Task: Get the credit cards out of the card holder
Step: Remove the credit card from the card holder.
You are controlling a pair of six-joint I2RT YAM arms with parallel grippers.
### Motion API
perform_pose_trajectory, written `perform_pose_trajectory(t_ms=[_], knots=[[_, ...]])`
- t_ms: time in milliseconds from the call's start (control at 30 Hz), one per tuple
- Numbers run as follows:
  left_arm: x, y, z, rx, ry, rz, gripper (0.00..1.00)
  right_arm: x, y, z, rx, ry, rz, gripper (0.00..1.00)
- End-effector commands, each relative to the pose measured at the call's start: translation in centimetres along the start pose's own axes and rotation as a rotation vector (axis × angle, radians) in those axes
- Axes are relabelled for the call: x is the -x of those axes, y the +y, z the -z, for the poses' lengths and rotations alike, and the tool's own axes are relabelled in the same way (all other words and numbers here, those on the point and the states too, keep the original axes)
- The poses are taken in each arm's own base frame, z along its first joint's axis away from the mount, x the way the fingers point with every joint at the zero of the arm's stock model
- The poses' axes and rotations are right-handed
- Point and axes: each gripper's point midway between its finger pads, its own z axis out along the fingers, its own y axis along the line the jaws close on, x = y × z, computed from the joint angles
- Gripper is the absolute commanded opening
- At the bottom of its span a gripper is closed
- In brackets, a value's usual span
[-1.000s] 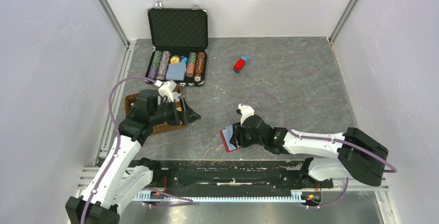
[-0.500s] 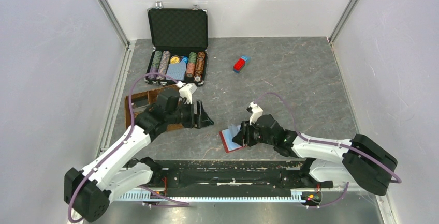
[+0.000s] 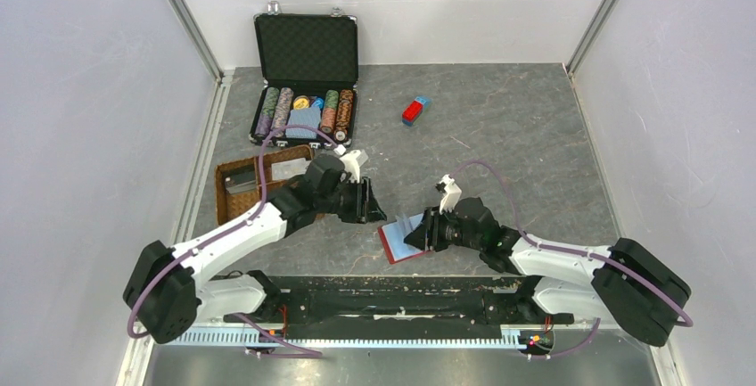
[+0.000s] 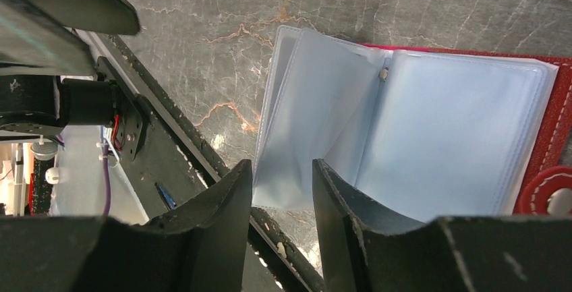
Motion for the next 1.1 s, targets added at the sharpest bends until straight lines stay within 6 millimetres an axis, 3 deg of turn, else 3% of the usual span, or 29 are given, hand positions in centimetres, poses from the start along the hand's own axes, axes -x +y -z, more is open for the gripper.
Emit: perform_pose_trajectory(t_ms=[0,200,400,500,700,833,933,1067], knots=[[1.1,-0.3,-1.5,0.01,-0.046,-0.002,0.4,1.3,1.1,0.4,0.055,-0.051,0.008,0.4],[0.4,0.9,-3.1,0.06,-0.016,0.005,0.3,1.1,0.5,0.6,0.044,-0.053,-0.002,0.4],[-0.9,1.9,-4.5,0.096,0.025,0.013,0.27,1.2,-0.4,0.8,-0.003,-0.052,0.011,0.4],[-0.3,2.5,-3.9,0.139,-0.015,0.014,0.28,1.5,-0.3,0.9,-0.015,-0.043,0.029,0.4],[0.5,2.4,-2.6,0.16,-0.052,-0.011,0.31,2.7,-5.0,2.4,-0.31,-0.08,0.081,0.38],[0.7,2.4,-1.8,0.174,-0.062,-0.036,0.34,3.6,-6.8,4.5,-0.449,-0.123,0.093,0.37],[1.3,1.8,-0.6,0.169,-0.078,-0.096,0.4,5.1,-6.4,5.4,-0.478,-0.156,0.104,0.37],[2.7,1.1,1.8,0.178,-0.138,-0.172,0.5,6.0,-4.3,5.0,-0.426,-0.161,0.13,0.38]])
